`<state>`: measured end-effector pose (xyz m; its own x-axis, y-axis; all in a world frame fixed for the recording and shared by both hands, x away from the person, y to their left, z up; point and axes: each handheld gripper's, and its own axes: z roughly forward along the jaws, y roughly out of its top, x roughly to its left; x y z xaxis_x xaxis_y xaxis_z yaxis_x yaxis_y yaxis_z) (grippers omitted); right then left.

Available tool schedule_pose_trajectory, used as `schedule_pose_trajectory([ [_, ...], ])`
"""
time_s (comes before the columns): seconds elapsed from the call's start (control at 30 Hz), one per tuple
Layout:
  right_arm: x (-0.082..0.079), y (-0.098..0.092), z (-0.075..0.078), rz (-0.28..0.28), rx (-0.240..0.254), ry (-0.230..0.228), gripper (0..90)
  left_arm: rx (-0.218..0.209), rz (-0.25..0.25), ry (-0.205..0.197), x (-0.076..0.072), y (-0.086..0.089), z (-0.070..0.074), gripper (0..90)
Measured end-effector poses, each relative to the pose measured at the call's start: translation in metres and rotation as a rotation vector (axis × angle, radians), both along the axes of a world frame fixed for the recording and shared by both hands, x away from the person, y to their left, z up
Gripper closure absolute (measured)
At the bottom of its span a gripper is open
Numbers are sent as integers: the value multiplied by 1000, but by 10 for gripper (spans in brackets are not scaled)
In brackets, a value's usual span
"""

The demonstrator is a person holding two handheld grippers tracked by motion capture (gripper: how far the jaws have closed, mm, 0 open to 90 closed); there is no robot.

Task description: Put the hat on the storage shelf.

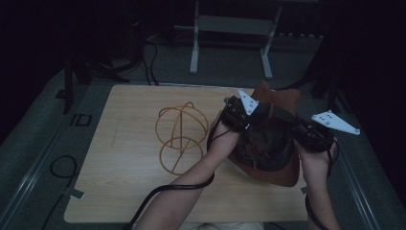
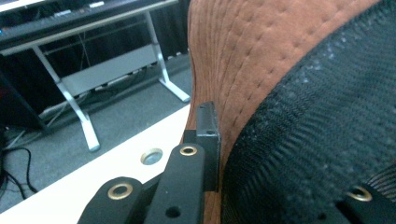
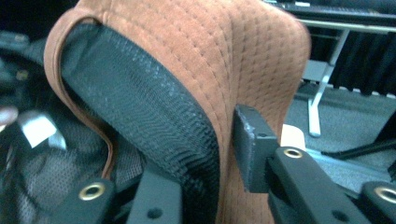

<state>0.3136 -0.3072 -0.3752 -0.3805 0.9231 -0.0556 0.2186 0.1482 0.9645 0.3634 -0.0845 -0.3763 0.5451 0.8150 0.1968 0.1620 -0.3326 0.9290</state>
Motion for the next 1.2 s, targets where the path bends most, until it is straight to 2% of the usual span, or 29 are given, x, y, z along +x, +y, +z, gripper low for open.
schedule_pose_trajectory([
  [0.07, -4, -2, -1, 14, 11, 0, 649, -6, 1, -7, -1, 0, 2, 879],
  [0.2, -6, -9, -6, 65, 68, 36, 513, -2, 10, -38, -5, 0, 10, 879],
  [0.23, -6, -9, -6, 65, 68, 36, 513, -2, 10, -38, -5, 0, 10, 879],
  [0.33, -15, -11, -9, 125, 63, 36, 440, -10, 13, -54, -5, 5, 15, 879],
  [0.4, -22, -11, -9, 154, 52, 32, 434, -11, 20, -64, -5, 8, 16, 879],
  [0.47, -28, -13, -8, 185, 57, 25, 422, -29, 16, -65, -5, 12, 16, 879],
  [0.5, -28, -13, -8, 185, 57, 25, 422, -29, 16, -65, -5, 12, 16, 878],
  [0.6, -42, -18, -4, 218, 38, 2, 416, -40, 2, -79, -7, 17, 17, 878],
  [0.63, -45, -19, -2, 216, 17, -10, 423, -64, -14, -85, -9, 21, 16, 878],
  [0.73, -51, -25, 1, 209, -17, -27, 426, -73, -24, -87, -10, 23, 16, 877],
  [0.77, -51, -25, 1, 209, -17, -27, 436, -88, -45, -97, -12, 26, 15, 877],
  [0.8, -58, -36, 8, 196, -55, -28, 489, -87, -50, -107, -13, 28, 14, 877],
  [0.83, -60, -40, 10, 186, -57, -35, 490, -88, -56, -110, -13, 29, 13, 877],
  [0.87, -61, -44, 12, 180, -64, -38, 491, -131, -88, -106, -13, 35, 10, 877],
  [0.93, -61, -49, 14, 172, -64, -38, 488, -136, -106, -112, -14, 38, 8, 877],
  [0.97, -60, -60, 16, 146, -52, -45, 489, -155, -134, -123, -14, 43, 6, 876],
  [1.0, -59, -65, 17, 134, -55, -45, 490, -155, -134, -123, -14, 43, 6, 876],
  [1.03, -59, -65, 17, 134, -55, -45, 490, -173, -167, -128, -14, 46, 4, 876],
  [1.07, -58, -70, 17, 118, -52, -46, 496, -168, -183, -145, -14, 48, 3, 876],
  [1.1, -57, -75, 17, 112, -47, -42, 499, -166, -195, -144, -14, 49, 3, 876],
  [1.13, -53, -82, 16, 95, -45, -36, 507, -175, -241, -140, -13, 52, 3, 875],
  [1.2, -47, -88, 12, 88, -51, -21, 508, -167, -254, -139, -14, 52, 3, 875],
])
